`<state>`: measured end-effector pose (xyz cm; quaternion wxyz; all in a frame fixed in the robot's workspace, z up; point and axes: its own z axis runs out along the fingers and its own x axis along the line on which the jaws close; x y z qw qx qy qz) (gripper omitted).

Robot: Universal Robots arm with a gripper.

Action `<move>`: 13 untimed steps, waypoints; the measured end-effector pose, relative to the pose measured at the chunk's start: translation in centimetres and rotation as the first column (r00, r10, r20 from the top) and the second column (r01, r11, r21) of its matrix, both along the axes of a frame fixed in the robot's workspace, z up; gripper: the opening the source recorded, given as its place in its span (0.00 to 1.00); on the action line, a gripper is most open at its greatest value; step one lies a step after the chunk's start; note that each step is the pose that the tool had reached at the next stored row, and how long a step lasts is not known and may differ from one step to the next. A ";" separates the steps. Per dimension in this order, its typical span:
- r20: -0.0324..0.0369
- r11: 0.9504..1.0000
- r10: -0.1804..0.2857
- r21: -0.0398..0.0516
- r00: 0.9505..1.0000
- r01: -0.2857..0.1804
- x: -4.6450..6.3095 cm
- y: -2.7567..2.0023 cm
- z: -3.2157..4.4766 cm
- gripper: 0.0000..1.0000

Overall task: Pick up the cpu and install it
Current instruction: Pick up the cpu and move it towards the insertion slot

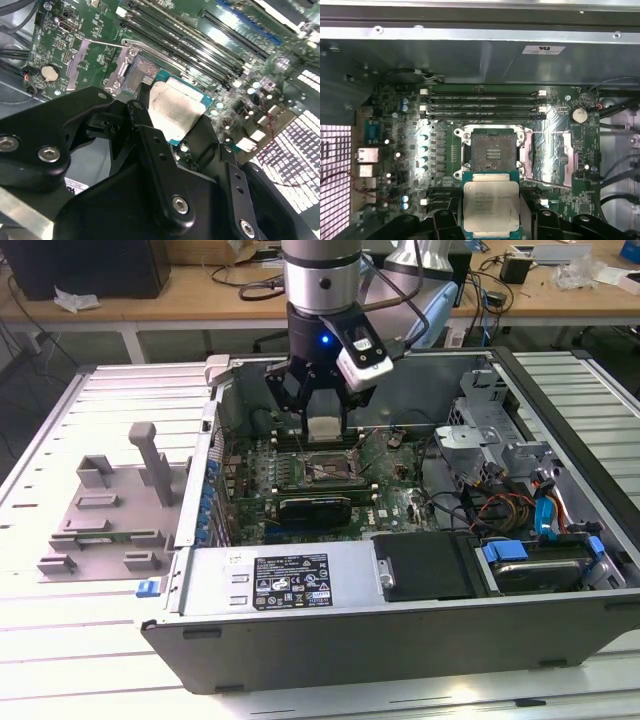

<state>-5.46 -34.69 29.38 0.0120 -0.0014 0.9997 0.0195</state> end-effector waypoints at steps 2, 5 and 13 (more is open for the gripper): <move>0.000 1.000 0.000 0.000 1.000 0.000 0.3 0.28 -0.46 0.54; -0.001 1.000 0.000 0.000 1.000 0.000 0.7 0.92 -1.37 0.54; -0.001 1.000 0.000 0.000 1.000 0.000 0.7 1.92 -2.87 0.54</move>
